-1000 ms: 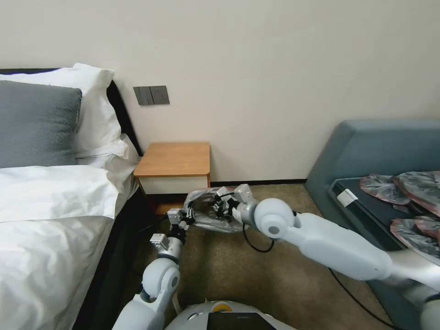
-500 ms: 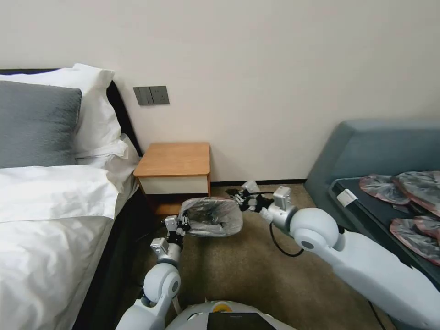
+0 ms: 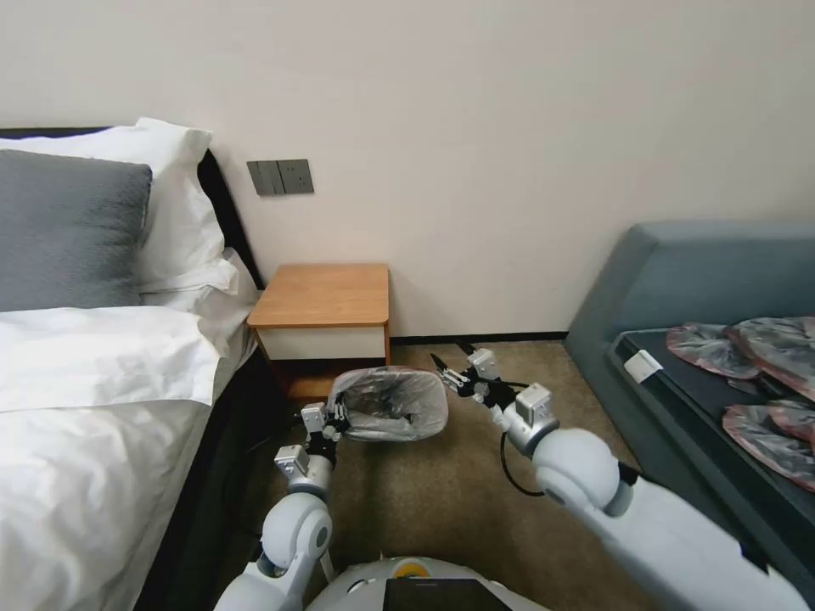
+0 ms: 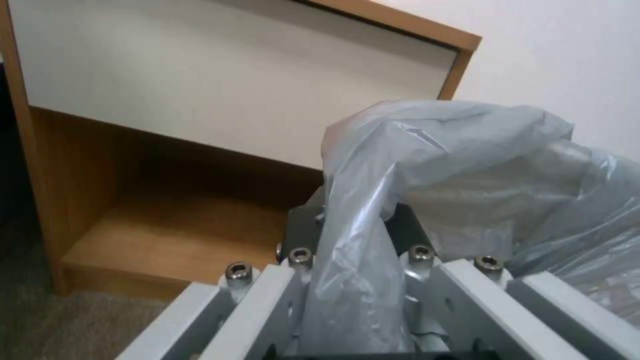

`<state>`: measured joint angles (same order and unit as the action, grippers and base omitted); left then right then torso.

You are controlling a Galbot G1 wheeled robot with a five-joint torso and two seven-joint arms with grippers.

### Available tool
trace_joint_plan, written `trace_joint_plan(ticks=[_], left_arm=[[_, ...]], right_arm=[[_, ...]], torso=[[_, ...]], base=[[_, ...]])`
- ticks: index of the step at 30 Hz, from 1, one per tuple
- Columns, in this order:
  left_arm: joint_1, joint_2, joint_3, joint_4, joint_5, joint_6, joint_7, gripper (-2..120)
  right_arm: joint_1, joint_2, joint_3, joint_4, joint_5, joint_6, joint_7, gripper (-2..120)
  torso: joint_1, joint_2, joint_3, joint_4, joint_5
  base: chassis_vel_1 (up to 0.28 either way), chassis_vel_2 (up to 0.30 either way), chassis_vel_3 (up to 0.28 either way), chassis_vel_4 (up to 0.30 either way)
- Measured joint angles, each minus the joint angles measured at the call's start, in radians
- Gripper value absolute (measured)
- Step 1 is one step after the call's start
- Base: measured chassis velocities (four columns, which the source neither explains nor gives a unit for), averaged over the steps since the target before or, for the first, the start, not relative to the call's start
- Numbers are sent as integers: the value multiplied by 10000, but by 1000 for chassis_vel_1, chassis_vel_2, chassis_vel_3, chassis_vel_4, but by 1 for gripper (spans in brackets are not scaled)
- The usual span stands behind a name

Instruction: Pick up the garbage bag from the table and place it over the trash can.

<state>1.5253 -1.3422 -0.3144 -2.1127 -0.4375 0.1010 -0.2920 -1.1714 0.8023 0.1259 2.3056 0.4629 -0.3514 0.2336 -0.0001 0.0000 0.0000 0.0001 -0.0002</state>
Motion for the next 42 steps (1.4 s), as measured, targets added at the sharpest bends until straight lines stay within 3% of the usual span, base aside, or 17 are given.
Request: trace_joint_plan(ticks=[7, 10, 27, 42], left_arm=[[165, -39, 32, -2, -91, 63, -204, 7], [238, -107, 80, 57, -38, 150, -334, 7], [505, -298, 386, 449, 93, 771, -803, 7], [375, -387, 820, 672, -57, 1285, -1358, 7]], right_arm=[[-1822, 1358, 1127, 296, -1462, 424, -636, 95], [-2158, 1827, 1218, 415, -1723, 500, -674, 100], [-2685, 3135, 1328, 504, -2152, 735, -703, 100], [-2806, 3276, 1399, 615, -2242, 664, -699, 100]], torso=[[0, 0, -1, -4, 3], [0, 0, -1, 0, 1], [1, 0, -1, -2, 3], [2, 0, -1, -2, 2]], base=[[0, 0, 0, 0], [0, 0, 0, 0], [0, 0, 0, 0], [0, 0, 0, 0]])
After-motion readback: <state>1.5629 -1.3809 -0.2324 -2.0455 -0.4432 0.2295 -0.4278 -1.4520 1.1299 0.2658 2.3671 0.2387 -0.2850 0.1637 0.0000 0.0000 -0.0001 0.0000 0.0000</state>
